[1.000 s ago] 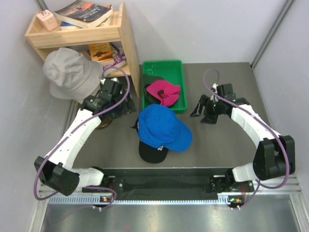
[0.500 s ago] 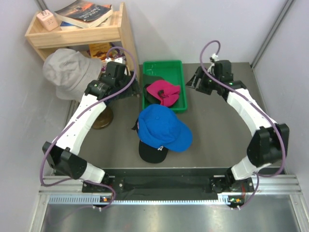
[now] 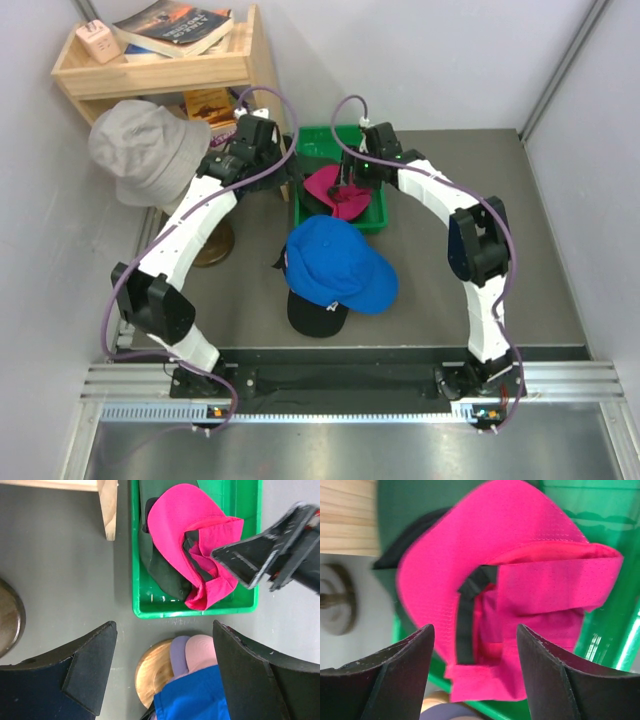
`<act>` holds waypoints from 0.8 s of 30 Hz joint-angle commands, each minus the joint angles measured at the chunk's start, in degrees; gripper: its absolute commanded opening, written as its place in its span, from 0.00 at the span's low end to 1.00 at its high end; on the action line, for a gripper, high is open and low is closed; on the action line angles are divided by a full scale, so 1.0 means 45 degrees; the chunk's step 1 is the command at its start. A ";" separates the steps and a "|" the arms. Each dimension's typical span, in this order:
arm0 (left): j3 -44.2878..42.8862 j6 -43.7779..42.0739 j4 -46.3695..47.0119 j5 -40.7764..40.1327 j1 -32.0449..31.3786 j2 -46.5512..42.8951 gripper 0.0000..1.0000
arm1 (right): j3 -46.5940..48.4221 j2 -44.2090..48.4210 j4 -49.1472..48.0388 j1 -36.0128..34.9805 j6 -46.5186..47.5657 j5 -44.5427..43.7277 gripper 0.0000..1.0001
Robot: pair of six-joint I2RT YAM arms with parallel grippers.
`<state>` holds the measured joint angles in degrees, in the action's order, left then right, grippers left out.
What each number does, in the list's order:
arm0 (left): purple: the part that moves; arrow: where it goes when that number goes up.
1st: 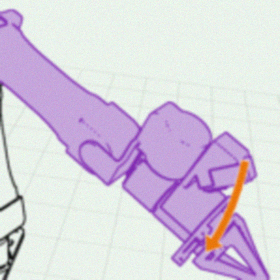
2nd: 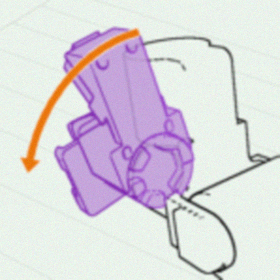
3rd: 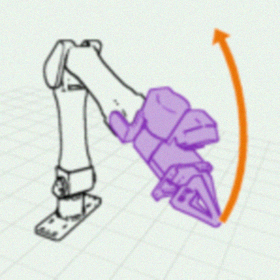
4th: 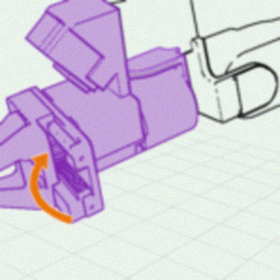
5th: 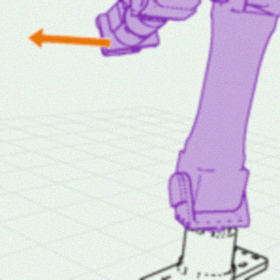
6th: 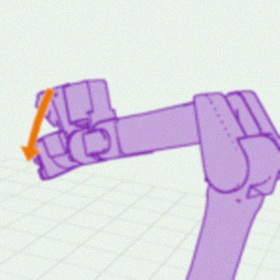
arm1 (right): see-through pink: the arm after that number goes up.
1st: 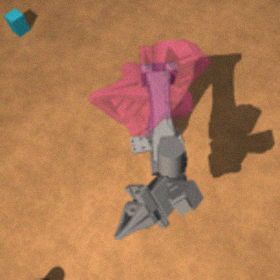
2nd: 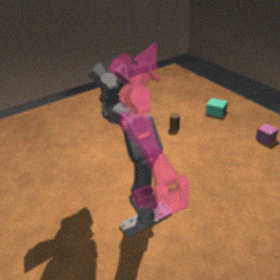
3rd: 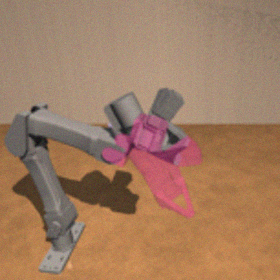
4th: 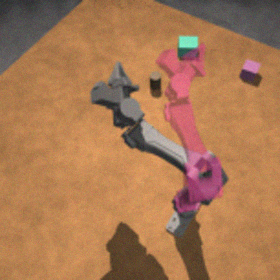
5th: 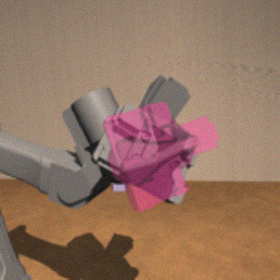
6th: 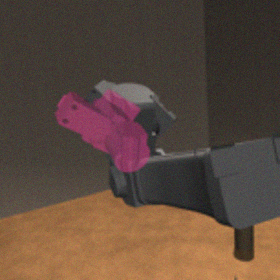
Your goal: Stack the hats
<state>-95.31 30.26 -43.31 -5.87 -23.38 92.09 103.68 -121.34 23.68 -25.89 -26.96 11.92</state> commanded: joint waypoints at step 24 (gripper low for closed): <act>-0.2629 0.0092 -0.0922 -0.0103 0.0077 0.1839 0.83 | 0.0554 -0.0652 0.2139 0.0070 0.2281 -0.1438 0.69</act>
<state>-104.90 30.35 -46.81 -5.91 -23.33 100.40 104.20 -122.54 31.75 -25.91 -16.08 4.12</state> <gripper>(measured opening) 0.829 0.687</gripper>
